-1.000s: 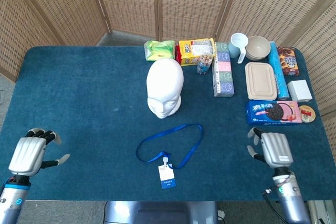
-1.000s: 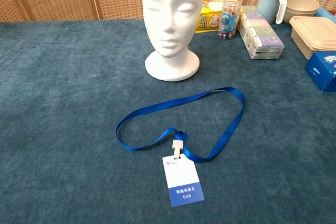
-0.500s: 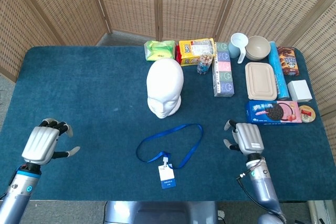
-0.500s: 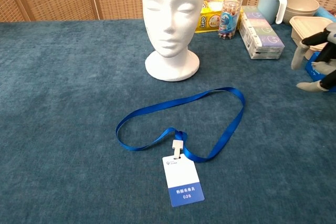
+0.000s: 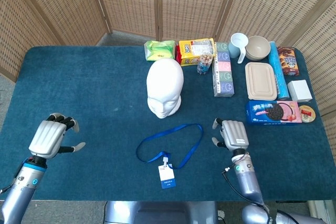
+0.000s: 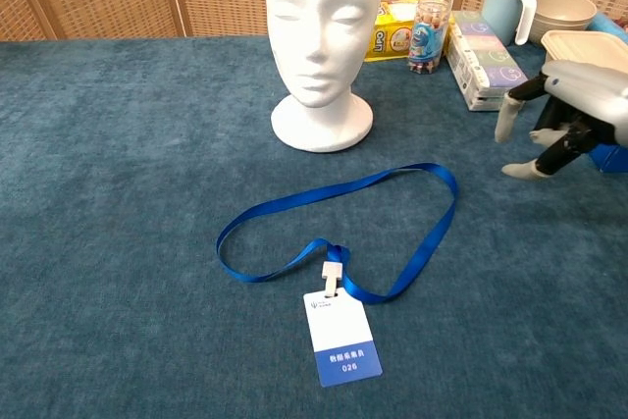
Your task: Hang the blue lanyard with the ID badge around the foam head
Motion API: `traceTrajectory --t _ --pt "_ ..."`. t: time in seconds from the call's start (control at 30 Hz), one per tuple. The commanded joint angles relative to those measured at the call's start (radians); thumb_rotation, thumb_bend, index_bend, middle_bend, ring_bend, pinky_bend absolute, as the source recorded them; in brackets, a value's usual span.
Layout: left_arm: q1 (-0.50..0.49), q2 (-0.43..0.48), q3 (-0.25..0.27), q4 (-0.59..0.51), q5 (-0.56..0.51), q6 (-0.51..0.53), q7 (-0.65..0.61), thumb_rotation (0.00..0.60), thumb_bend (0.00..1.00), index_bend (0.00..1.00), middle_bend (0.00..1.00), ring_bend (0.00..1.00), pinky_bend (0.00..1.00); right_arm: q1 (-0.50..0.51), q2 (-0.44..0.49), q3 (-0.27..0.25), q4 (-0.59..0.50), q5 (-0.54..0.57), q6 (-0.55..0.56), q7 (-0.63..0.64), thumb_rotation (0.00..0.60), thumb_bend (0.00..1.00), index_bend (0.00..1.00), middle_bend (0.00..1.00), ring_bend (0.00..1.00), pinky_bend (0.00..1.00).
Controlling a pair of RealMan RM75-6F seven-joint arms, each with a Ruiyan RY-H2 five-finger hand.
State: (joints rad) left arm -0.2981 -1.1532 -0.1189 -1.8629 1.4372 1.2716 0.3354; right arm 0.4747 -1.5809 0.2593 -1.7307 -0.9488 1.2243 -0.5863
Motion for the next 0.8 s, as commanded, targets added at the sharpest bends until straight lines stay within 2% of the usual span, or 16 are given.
traceTrajectory --t 0.03,0.27,0.8 --pt "-0.006 -0.002 0.001 0.004 -0.003 -0.005 0.002 0.458 0.14 0.53 0.5 0.43 0.28 0.019 -0.025 0.007 0.013 0.019 0.008 -0.02 0.6 0.28 0.47 1.0 1.0 1.0" --pt "-0.021 -0.006 0.001 0.016 -0.012 -0.014 -0.007 0.458 0.14 0.53 0.5 0.43 0.28 0.064 -0.092 0.03 0.052 0.1 0.017 -0.068 0.6 0.28 0.47 1.0 1.0 1.0" --pt "-0.032 -0.006 0.016 0.049 -0.028 -0.018 -0.041 0.456 0.14 0.53 0.5 0.43 0.28 0.144 -0.234 0.067 0.187 0.189 0.066 -0.14 0.6 0.27 0.47 1.0 1.0 1.0"
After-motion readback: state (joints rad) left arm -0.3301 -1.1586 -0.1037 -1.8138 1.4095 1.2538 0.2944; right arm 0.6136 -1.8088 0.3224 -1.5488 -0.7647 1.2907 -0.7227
